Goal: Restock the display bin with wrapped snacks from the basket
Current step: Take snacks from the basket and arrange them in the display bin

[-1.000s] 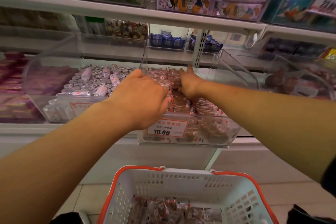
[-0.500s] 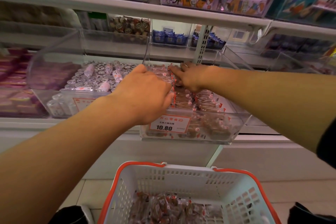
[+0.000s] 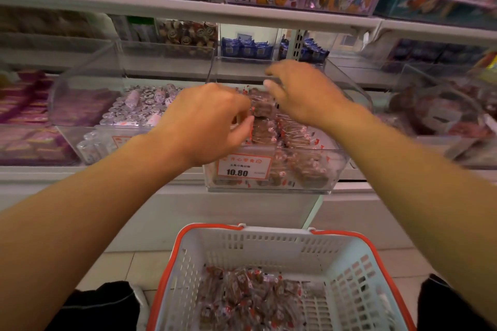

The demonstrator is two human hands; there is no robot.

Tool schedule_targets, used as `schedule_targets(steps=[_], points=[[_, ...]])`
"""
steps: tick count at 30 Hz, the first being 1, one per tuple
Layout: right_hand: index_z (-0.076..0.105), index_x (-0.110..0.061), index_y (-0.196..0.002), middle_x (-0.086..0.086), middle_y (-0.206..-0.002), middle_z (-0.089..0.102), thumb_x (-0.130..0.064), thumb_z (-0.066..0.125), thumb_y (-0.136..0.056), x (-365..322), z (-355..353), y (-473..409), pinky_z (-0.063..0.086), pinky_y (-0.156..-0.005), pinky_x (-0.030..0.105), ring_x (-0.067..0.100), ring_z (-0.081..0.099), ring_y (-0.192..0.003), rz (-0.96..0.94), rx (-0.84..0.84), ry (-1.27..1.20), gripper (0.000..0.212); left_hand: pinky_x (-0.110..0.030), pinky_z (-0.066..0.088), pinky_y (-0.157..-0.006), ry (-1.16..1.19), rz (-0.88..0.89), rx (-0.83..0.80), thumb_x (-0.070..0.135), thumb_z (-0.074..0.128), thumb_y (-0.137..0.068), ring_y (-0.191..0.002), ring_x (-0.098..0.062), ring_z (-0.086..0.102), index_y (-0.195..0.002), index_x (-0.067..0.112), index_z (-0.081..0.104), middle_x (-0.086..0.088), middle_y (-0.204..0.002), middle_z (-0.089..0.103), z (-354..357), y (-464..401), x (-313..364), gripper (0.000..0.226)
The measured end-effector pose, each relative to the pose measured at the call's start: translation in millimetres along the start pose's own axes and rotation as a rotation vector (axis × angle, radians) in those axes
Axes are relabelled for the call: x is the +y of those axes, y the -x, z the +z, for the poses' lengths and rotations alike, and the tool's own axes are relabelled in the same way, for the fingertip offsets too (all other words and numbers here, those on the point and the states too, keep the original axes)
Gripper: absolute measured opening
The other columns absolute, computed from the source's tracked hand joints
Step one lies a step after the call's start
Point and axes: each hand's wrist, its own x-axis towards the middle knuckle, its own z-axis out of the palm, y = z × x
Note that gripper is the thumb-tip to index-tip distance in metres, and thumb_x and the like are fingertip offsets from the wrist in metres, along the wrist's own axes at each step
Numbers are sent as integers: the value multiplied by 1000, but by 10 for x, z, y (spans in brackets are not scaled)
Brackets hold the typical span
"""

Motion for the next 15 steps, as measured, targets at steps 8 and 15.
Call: schedule_targets(steps=[8,15], points=[[65,-12,-90,7,-75,64,-21,55,-96,-310,1241,2282,47,-63,36,25,59,-69,374,4,-403,15,-34,48,-63,39,57,-702,37,53,-81,-79,-30,62,-70,19,58,-3,-73,61,725,709,648,22],[42,-8,-147,15,-153,39,-47,61,-94,-333,2295,3524,43,-107,40,33,46,-133,646,-1561,-332,69,-37,37,-109,260,-666,-1403,48,54,-96,-133,-34,43,-151,12,31,-17,-150,40,2085,2350,987,70]])
